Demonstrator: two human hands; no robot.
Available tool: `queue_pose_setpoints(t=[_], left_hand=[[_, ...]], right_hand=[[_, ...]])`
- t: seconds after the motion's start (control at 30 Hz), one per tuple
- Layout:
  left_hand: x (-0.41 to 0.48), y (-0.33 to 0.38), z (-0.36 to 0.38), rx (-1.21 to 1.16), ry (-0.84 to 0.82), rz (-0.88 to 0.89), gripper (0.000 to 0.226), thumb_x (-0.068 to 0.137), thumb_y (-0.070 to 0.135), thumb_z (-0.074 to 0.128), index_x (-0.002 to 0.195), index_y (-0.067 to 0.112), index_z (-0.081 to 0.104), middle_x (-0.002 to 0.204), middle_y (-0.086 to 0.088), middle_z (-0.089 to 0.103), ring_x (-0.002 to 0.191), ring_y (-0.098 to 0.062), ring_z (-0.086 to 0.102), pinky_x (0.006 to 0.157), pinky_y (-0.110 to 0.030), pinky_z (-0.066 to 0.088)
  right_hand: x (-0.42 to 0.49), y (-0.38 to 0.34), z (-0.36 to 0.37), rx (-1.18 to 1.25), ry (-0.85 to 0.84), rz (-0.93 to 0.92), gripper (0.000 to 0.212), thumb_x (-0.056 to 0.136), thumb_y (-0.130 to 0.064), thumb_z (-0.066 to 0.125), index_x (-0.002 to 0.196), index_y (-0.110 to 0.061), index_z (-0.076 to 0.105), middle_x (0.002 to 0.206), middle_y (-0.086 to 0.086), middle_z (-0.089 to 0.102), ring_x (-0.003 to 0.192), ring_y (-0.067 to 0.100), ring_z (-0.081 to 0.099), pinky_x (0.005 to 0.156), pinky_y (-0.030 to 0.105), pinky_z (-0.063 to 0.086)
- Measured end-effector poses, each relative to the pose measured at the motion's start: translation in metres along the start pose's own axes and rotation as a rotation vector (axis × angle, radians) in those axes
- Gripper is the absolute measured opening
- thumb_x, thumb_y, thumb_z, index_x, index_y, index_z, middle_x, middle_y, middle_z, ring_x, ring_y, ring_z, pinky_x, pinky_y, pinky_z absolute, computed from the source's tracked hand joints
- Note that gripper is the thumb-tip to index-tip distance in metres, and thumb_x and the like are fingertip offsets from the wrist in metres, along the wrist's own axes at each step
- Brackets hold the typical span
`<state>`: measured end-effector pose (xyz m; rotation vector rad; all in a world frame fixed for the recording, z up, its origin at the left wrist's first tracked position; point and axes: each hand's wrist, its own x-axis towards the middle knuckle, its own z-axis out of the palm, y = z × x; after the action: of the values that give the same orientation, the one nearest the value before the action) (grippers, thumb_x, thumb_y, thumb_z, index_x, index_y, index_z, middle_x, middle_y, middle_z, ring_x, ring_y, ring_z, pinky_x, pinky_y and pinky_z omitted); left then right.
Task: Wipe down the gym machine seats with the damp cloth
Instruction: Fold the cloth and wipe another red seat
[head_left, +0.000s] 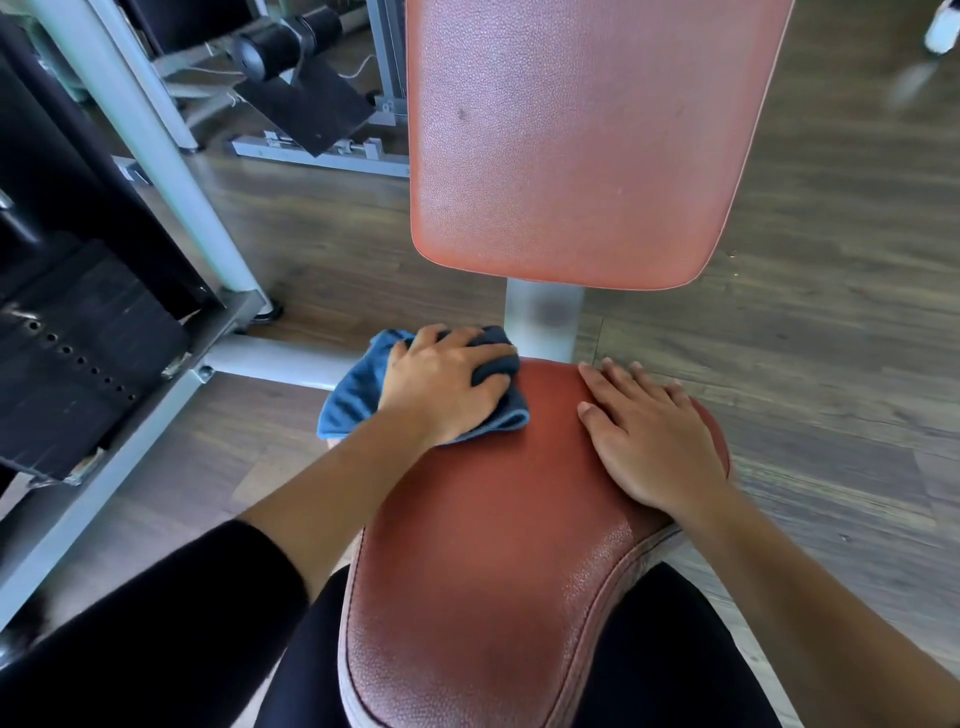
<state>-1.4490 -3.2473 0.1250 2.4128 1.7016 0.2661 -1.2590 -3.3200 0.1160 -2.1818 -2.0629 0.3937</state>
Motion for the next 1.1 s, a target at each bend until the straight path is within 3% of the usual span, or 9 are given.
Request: queue_pose_setpoints(t=[0.2, 0.33, 0.43, 0.6, 0.7, 0.8, 0.9, 1.0, 1.1], left_hand=[[-0.044, -0.029, -0.007, -0.21, 0.054, 0.355, 0.043, 0.083, 0.051, 0.04, 0.12, 0.046, 0.06, 0.134, 0.014, 0.054, 0.13, -0.016, 0.044, 0.111, -0.041, 0.03], [-0.025, -0.05, -0.004, -0.15, 0.19, 0.194, 0.046, 0.079, 0.053, 0.038, 0.115, 0.042, 0.065, 0.127, 0.011, 0.06, 0.123, -0.02, 0.051, 0.109, -0.038, 0.033], [-0.002, -0.022, -0.002, -0.025, 0.056, -0.013, 0.054, 0.074, 0.06, 0.03, 0.123, 0.053, 0.054, 0.137, 0.019, 0.049, 0.131, -0.019, 0.037, 0.109, -0.037, 0.027], [-0.023, 0.002, 0.003, -0.114, -0.001, 0.273, 0.05, 0.081, 0.056, 0.034, 0.126, 0.047, 0.054, 0.141, 0.015, 0.046, 0.135, -0.019, 0.034, 0.112, -0.043, 0.025], [-0.028, -0.021, -0.003, -0.227, 0.027, 0.412, 0.045, 0.082, 0.049, 0.04, 0.121, 0.039, 0.062, 0.132, 0.01, 0.056, 0.127, -0.013, 0.046, 0.111, -0.031, 0.028], [-0.001, -0.031, -0.002, -0.171, 0.11, 0.238, 0.048, 0.079, 0.052, 0.036, 0.115, 0.041, 0.065, 0.128, 0.01, 0.06, 0.12, -0.022, 0.051, 0.107, -0.034, 0.033], [0.021, -0.006, 0.003, -0.031, 0.022, 0.023, 0.047, 0.076, 0.053, 0.031, 0.115, 0.054, 0.058, 0.134, 0.023, 0.051, 0.124, -0.021, 0.041, 0.105, -0.038, 0.031], [0.02, 0.018, 0.012, -0.018, -0.02, 0.109, 0.04, 0.087, 0.049, 0.037, 0.123, 0.049, 0.055, 0.138, 0.018, 0.047, 0.13, -0.019, 0.035, 0.106, -0.041, 0.026], [0.003, 0.001, 0.011, -0.11, 0.0, 0.242, 0.055, 0.081, 0.055, 0.029, 0.126, 0.042, 0.057, 0.137, 0.014, 0.05, 0.131, -0.016, 0.036, 0.109, -0.042, 0.029]], right_hand=[[0.0, 0.001, 0.001, -0.009, 0.009, -0.018, 0.052, 0.1, -0.041, 0.022, 0.151, -0.033, 0.012, 0.159, -0.007, 0.011, 0.147, 0.016, 0.005, 0.118, 0.041, 0.001], [0.001, 0.001, 0.001, -0.015, -0.003, -0.013, 0.053, 0.1, -0.042, 0.021, 0.151, -0.033, 0.011, 0.159, -0.007, 0.01, 0.147, 0.016, 0.004, 0.119, 0.041, 0.001], [0.002, 0.0, 0.001, 0.001, 0.001, -0.009, 0.053, 0.1, -0.041, 0.022, 0.151, -0.033, 0.012, 0.159, -0.008, 0.011, 0.147, 0.015, 0.004, 0.119, 0.042, 0.002], [0.002, 0.002, 0.001, -0.003, 0.007, -0.017, 0.052, 0.1, -0.041, 0.023, 0.151, -0.034, 0.012, 0.159, -0.008, 0.012, 0.146, 0.014, 0.005, 0.118, 0.041, 0.002], [0.002, 0.002, 0.001, 0.024, 0.011, -0.022, 0.052, 0.1, -0.04, 0.024, 0.151, -0.033, 0.014, 0.159, -0.008, 0.012, 0.146, 0.013, 0.005, 0.118, 0.04, 0.0], [0.002, 0.003, 0.0, 0.044, 0.012, -0.02, 0.052, 0.1, -0.039, 0.023, 0.151, -0.033, 0.014, 0.159, -0.008, 0.012, 0.146, 0.013, 0.004, 0.117, 0.038, -0.001], [0.002, 0.003, 0.0, 0.053, 0.011, -0.019, 0.052, 0.1, -0.038, 0.023, 0.151, -0.033, 0.014, 0.159, -0.008, 0.012, 0.146, 0.012, 0.004, 0.118, 0.039, -0.001], [0.002, 0.004, 0.0, 0.062, 0.016, -0.02, 0.052, 0.1, -0.036, 0.023, 0.151, -0.033, 0.015, 0.159, -0.008, 0.013, 0.146, 0.012, 0.005, 0.119, 0.039, 0.001], [0.002, 0.005, 0.001, 0.059, 0.011, -0.024, 0.052, 0.1, -0.035, 0.023, 0.151, -0.032, 0.015, 0.159, -0.007, 0.013, 0.146, 0.013, 0.005, 0.118, 0.039, 0.001]])
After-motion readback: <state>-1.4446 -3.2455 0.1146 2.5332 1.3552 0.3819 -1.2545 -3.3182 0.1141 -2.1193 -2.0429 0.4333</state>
